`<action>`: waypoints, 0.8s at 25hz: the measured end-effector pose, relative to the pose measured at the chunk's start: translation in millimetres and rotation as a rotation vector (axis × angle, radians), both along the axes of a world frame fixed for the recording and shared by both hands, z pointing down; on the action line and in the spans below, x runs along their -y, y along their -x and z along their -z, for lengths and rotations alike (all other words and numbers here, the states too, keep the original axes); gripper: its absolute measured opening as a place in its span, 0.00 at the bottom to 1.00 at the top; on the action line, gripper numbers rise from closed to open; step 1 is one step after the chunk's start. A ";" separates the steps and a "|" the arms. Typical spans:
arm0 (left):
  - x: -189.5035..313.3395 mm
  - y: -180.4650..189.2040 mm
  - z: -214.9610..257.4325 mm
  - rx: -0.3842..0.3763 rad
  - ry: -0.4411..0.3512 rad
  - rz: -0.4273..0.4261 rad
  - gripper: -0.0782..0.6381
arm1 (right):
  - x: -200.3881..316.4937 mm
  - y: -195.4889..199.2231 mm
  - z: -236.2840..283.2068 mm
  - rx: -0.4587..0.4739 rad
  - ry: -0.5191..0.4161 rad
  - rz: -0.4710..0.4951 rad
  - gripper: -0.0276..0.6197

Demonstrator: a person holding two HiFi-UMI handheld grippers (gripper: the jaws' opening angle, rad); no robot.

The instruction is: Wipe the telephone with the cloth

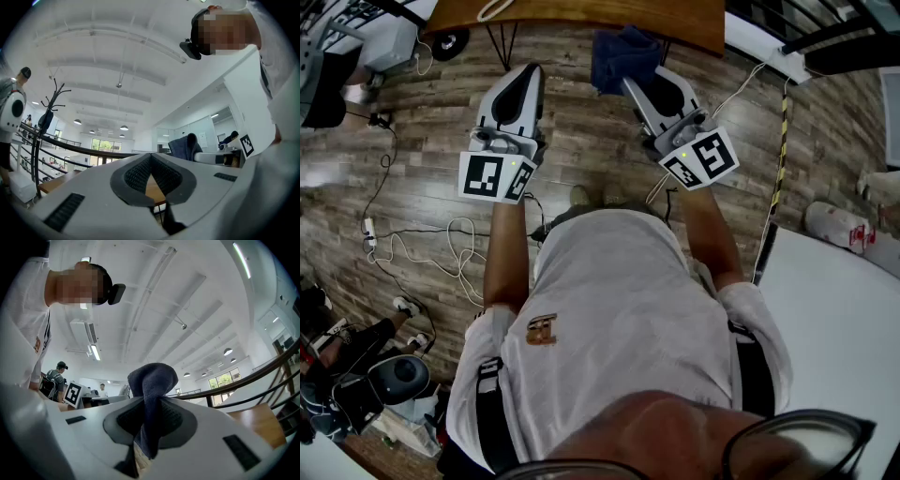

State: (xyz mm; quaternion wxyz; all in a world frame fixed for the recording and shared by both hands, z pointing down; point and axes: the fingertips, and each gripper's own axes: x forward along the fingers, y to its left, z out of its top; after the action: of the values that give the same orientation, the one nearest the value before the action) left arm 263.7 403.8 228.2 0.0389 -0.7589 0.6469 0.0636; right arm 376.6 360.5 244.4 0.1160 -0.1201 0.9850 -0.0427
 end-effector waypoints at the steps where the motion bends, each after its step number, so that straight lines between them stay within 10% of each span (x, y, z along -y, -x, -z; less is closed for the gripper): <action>1: 0.2 0.3 1.1 -0.001 0.000 0.001 0.13 | -0.1 0.5 0.8 -0.001 -0.001 0.001 0.16; 20: 2.5 -19.6 4.8 0.006 -0.013 0.057 0.13 | 7.1 -22.9 1.0 -0.004 -0.007 0.052 0.16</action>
State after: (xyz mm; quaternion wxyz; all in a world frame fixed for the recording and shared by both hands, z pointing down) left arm 283.3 401.3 223.4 0.0475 -0.7400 0.6678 0.0646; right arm 399.5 353.4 243.4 0.1134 -0.0943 0.9882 -0.0421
